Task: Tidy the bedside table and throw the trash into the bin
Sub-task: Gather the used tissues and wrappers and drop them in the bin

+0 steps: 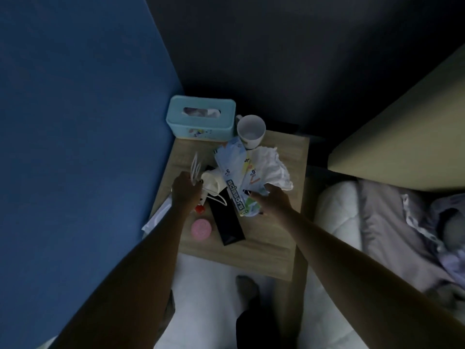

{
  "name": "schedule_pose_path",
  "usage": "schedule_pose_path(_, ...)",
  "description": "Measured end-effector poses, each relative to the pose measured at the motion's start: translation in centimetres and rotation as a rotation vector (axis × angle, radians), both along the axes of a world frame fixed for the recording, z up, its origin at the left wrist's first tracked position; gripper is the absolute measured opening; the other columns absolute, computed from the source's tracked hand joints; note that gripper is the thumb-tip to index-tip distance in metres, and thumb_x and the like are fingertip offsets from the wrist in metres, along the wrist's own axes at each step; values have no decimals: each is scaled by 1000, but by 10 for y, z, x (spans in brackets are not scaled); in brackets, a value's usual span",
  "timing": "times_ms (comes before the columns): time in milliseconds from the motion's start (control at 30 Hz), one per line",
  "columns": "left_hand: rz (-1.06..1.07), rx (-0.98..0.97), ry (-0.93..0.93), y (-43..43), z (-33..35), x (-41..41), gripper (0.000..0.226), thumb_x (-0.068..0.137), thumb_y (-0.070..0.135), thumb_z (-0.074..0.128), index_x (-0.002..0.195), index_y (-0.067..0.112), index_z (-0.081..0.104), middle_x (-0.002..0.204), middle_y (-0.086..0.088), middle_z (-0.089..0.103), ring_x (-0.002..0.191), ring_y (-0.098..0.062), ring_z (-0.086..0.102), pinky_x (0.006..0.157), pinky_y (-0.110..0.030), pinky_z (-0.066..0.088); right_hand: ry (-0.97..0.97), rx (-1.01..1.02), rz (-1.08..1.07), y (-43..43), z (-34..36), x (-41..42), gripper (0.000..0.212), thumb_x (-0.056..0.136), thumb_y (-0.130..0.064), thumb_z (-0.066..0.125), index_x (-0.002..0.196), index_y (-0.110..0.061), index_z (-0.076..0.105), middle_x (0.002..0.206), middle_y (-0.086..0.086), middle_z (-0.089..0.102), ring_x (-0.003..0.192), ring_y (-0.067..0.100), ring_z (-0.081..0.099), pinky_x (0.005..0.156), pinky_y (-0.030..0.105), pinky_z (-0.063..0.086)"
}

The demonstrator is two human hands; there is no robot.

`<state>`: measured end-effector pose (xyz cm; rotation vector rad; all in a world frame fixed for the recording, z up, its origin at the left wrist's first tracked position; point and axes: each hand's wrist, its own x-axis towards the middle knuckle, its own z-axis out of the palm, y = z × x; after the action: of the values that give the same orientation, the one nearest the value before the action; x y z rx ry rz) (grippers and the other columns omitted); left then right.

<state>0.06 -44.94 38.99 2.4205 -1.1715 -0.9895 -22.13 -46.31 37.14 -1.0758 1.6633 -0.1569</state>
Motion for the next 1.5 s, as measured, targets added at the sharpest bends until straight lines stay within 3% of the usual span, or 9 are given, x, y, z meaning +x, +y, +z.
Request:
schedule_pose_path(167,-32,42,-145,12,-4,-2,68,86,48,60,130,-2,45,128,-24,52,116,-37,52,90,-40,43,307,-119,324,4,-5,-6,73,73,-60,66,130,-19,44,116,8,60,100,26,64,78,39,56)
schedule_pose_path(300,-15,23,-181,23,0,2,71,82,52,62,129,2,47,126,-22,53,118,-36,50,91,-40,42,407,-201,445,6,3,-8,76,75,-63,62,135,-21,40,122,10,57,109,29,59,81,39,54)
schedule_pose_path(633,-65,-40,-18,85,50,-3,24,90,30,57,102,10,64,104,-10,69,101,-26,64,85,-33,48,378,-226,541,29,51,-2,39,93,-42,50,117,-12,58,116,7,64,108,22,60,86,29,47)
schedule_pose_path(767,-71,-45,-32,107,61,-2,24,94,28,50,103,12,65,106,-5,69,104,-19,64,83,-27,46,418,-245,557,33,63,8,36,94,-43,47,109,-13,61,104,5,65,98,21,64,82,32,52)
schedule_pose_path(1000,-31,-151,-54,118,62,-9,25,96,19,47,110,8,64,105,-4,68,110,-22,62,84,-17,48,445,-414,555,26,67,18,31,96,-39,45,111,-17,61,111,5,66,101,20,61,76,27,44)
schedule_pose_path(1067,-89,-192,-159,126,57,-14,25,97,22,44,113,15,62,115,-1,65,113,-15,59,93,-19,43,434,-475,544,29,61,7,40,96,-41,44,127,-16,55,124,4,61,113,20,57,87,28,44)
schedule_pose_path(1167,-44,-242,-184,138,42,-26,23,93,19,44,103,15,65,106,-1,68,98,-15,64,81,-23,47,400,-575,537,27,41,-11,53,94,-45,45,140,-20,41,140,3,48,128,20,46,104,30,37)
schedule_pose_path(1400,123,-306,-277,190,2,-98,25,94,28,44,106,20,65,114,-6,68,107,-24,62,86,-27,45,288,-645,662,47,2,-61,29,95,-37,47,107,-19,67,111,1,69,103,19,62,86,28,49)
schedule_pose_path(1500,188,-257,-264,216,-7,-142,26,94,28,43,109,18,62,117,-11,65,108,-29,61,86,-31,47,185,-666,673,75,-8,-93,29,93,-36,54,106,-15,68,110,5,69,103,23,62,81,25,46)
